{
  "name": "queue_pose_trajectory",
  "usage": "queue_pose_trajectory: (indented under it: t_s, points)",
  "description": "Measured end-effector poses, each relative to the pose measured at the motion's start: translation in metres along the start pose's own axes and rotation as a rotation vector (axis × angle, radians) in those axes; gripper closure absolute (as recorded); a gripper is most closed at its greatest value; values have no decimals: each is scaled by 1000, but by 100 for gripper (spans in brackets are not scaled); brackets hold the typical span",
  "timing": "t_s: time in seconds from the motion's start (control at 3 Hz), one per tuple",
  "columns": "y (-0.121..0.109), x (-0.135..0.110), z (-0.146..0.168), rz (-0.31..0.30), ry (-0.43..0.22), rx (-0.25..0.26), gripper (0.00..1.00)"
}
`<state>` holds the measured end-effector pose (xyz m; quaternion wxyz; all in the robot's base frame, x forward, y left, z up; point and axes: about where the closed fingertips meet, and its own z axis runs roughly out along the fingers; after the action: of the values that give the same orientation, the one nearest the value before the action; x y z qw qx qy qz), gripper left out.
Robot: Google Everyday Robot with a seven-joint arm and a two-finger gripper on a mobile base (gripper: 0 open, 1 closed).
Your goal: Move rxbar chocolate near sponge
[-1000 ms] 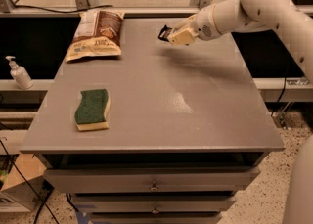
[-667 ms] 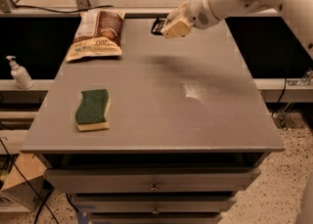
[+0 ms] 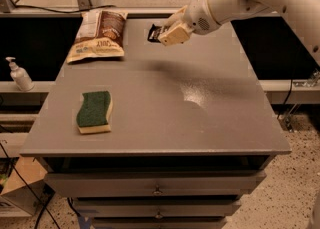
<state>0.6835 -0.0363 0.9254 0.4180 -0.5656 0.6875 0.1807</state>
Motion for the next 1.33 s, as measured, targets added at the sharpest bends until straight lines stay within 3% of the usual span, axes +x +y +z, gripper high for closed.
queue_pose_trajectory:
  t_s: [0.33, 0.67, 1.0, 1.33]
  points:
    - [45, -11, 14, -63, -31, -132, 100]
    - [104, -18, 31, -114, -79, -302, 100]
    - [160, -16, 42, -114, -122, -445, 100]
    - [208, -3, 48, -64, -129, -558, 82]
